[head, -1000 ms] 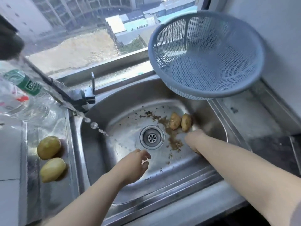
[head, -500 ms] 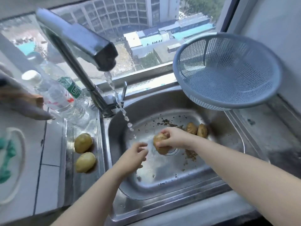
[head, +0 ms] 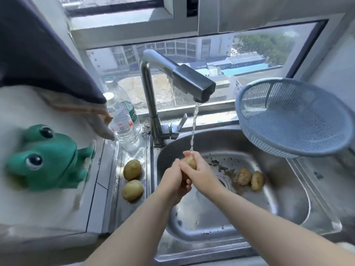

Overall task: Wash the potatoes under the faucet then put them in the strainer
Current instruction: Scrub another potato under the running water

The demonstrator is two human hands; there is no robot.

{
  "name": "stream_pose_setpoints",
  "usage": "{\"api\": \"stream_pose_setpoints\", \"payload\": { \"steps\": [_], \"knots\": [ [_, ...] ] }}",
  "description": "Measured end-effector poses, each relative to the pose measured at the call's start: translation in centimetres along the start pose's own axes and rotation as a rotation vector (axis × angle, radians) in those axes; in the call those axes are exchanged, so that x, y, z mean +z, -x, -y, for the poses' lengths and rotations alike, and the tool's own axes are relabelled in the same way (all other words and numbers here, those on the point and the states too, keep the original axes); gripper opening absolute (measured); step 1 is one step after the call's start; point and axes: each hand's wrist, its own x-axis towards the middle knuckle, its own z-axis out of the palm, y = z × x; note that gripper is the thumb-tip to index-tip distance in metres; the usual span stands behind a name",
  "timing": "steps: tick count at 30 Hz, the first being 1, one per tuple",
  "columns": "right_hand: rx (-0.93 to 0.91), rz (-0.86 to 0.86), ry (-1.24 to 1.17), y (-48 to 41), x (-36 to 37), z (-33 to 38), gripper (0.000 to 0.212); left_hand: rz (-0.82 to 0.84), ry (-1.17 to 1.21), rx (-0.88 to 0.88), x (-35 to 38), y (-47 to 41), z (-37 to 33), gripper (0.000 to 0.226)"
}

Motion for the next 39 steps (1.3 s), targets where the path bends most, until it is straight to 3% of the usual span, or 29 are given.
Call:
{"api": "stream_pose_setpoints", "payload": {
  "steps": [5,9,14,16,19,23,28,34,39],
  "knots": [
    [-0.009,-0.170,-0.060,-0.8,0.9,-0.1,0.008,-0.006,-0.041,0.007,0.2,0.9,-0.5,0.041],
    [0.106,-0.272,-0.163,-1.4,1.3,0.5,0.027,0.046,-0.145,0.073,0.4,1.4,-0.5,0.044],
    [0.333,-0.280,-0.499,-1.3,1.0,0.8,0.036,0.161,-0.287,0.131,0.4,1.3,-0.3,0.028],
    [0.356,-0.233,-0.465,-1.1,0.9,0.5,0.032,0.114,-0.309,0.158,0.4,0.8,-0.6,0.023],
    [0.236,-0.072,-0.370,-0.6,0.6,-0.1,0.018,-0.025,-0.229,0.114,0.2,-0.2,-1.0,0.025],
    [0.075,0.051,-0.100,-0.1,-0.5,-0.5,0.037,-0.078,-0.206,0.019,0.2,-0.6,-1.5,0.038],
    [-0.002,-0.066,-0.027,-0.2,-0.3,-0.5,0.036,-0.079,-0.216,0.013,0.5,-0.3,-1.9,0.041],
    [-0.002,-0.273,-0.139,-0.8,0.4,0.3,0.008,-0.011,-0.131,0.060,1.0,0.4,-1.7,0.041],
    [0.181,-0.336,-0.223,-1.4,0.1,1.3,0.033,0.060,-0.136,0.111,1.6,1.2,-1.0,0.041]
  ]
}}
